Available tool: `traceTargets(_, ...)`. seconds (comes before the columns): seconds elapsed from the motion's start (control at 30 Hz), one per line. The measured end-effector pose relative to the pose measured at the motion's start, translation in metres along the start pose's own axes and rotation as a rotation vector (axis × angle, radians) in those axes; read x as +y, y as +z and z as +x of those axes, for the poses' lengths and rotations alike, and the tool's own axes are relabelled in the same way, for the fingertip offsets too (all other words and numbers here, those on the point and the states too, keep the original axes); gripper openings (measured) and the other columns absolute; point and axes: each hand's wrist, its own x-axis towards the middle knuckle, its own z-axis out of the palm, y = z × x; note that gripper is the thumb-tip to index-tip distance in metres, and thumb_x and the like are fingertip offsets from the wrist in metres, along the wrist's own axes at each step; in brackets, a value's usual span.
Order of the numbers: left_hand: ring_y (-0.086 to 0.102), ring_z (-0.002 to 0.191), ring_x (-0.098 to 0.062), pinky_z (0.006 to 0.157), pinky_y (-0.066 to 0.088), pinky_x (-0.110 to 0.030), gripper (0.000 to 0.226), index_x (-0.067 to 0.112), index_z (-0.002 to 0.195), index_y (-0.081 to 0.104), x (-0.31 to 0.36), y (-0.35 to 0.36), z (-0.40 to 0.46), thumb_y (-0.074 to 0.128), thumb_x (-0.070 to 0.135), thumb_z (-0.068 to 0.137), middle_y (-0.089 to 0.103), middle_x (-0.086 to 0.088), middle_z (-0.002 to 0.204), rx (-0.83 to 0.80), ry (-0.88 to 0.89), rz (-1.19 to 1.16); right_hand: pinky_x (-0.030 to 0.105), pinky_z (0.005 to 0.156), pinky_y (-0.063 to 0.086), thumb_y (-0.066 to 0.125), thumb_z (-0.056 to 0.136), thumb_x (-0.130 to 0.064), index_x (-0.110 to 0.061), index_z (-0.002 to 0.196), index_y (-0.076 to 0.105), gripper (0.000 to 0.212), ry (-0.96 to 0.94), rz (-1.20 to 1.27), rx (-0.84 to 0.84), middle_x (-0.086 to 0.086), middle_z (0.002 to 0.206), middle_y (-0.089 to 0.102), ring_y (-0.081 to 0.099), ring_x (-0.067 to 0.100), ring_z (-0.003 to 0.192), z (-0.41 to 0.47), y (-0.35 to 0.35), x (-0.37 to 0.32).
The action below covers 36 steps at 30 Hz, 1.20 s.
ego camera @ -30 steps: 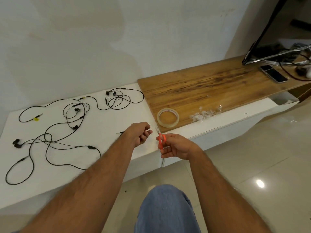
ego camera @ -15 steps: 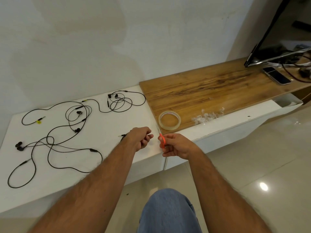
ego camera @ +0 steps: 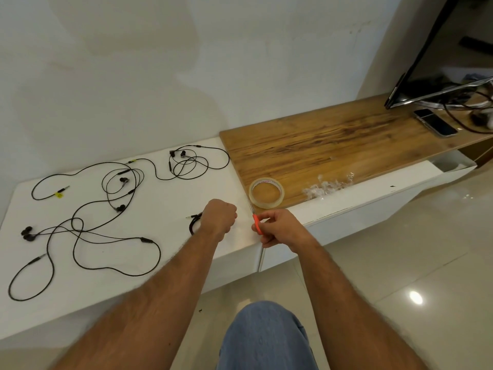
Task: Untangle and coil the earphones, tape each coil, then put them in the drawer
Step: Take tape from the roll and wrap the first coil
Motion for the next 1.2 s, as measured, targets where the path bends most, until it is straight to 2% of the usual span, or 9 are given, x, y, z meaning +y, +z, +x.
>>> traceTargets(0.13,0.046,0.060,-0.024,0.057,0.038,-0.030,0.014,0.008,0.076,0.059,-0.006,0.002,0.005,0.049,0.012,0.086,0.057,-0.010,0.073,0.126,0.081,0.123,0.039,0.070,0.062,0.068,0.090,-0.012,-0.007,0.118,0.065,0.028,-0.006,-0.056,0.027,0.012,0.091,0.075,0.065,0.018,0.063,0.000,0.000,-0.001)
traceTargets(0.3,0.054,0.064,-0.025,0.059,0.044,-0.032,0.026,-0.002,0.085,0.066,-0.010,0.003,0.008,0.047,0.016,0.089,0.071,-0.020,0.088,0.186,0.123,0.211,0.039,0.069,0.062,0.069,0.089,-0.010,-0.007,0.119,0.065,0.031,-0.002,-0.110,0.048,0.013,0.091,0.075,0.065,0.018,0.062,0.002,0.000,0.000)
traceTargets(0.4,0.058,0.068,-0.024,0.061,0.044,-0.029,0.027,0.001,0.082,0.063,-0.007,0.002,0.003,0.046,0.019,0.093,0.070,-0.015,0.085,0.226,0.168,0.316,0.037,0.066,0.062,0.072,0.087,-0.011,-0.007,0.120,0.065,0.034,0.005,-0.173,0.095,0.014,0.091,0.074,0.065,0.018,0.061,0.005,-0.001,0.000)
traceTargets(0.53,0.067,0.086,-0.028,0.065,0.048,-0.029,0.024,0.008,0.090,0.066,-0.005,0.002,-0.001,0.045,0.020,0.094,0.071,-0.009,0.090,0.270,0.206,0.371,0.031,0.058,0.060,0.075,0.083,-0.013,-0.009,0.117,0.067,0.034,0.001,-0.308,0.150,0.011,0.089,0.073,0.066,0.017,0.058,0.006,-0.002,-0.003)
traceTargets(0.73,0.067,0.086,-0.023,0.063,0.047,-0.027,0.018,0.016,0.095,0.064,-0.005,0.002,-0.003,0.048,0.023,0.094,0.070,-0.003,0.092,0.265,0.197,0.316,0.032,0.060,0.060,0.074,0.084,-0.017,-0.014,0.107,0.071,0.023,-0.044,-0.498,0.261,0.006,0.085,0.072,0.067,0.016,0.057,0.005,-0.002,-0.013)
traceTargets(0.8,0.067,0.086,-0.023,0.064,0.047,-0.027,0.014,0.018,0.093,0.063,-0.005,0.002,-0.004,0.049,0.023,0.094,0.070,-0.002,0.092,0.258,0.198,0.296,0.033,0.064,0.060,0.074,0.084,-0.020,-0.014,0.098,0.074,0.016,-0.070,-0.598,0.296,0.004,0.083,0.072,0.068,0.016,0.062,0.006,-0.004,-0.016)
traceTargets(0.9,0.067,0.086,-0.023,0.065,0.048,-0.029,0.013,0.017,0.093,0.063,-0.005,0.000,-0.004,0.051,0.022,0.093,0.070,-0.003,0.092,0.249,0.207,0.285,0.036,0.074,0.058,0.072,0.084,-0.025,-0.017,0.098,0.075,0.016,-0.083,-0.822,0.317,0.002,0.086,0.071,0.066,0.018,0.077,0.009,-0.008,-0.025)
traceTargets(1.1,0.068,0.087,-0.022,0.073,0.054,-0.034,0.011,0.020,0.092,0.062,-0.007,-0.003,-0.002,0.053,0.025,0.092,0.070,-0.002,0.093,0.234,0.221,0.257,0.032,0.069,0.054,0.065,0.090,-0.027,-0.015,0.098,0.072,0.016,-0.131,-1.252,0.311,0.006,0.091,0.070,0.066,0.023,0.085,0.019,-0.017,-0.050)
traceTargets(1.2,0.068,0.086,-0.022,0.075,0.055,-0.035,0.010,0.021,0.092,0.062,-0.008,-0.005,-0.001,0.053,0.026,0.092,0.070,-0.001,0.094,0.234,0.219,0.257,0.029,0.063,0.047,0.063,0.093,-0.025,-0.013,0.099,0.072,0.016,-0.126,-1.386,0.245,0.007,0.092,0.070,0.064,0.022,0.079,0.026,-0.021,-0.065)
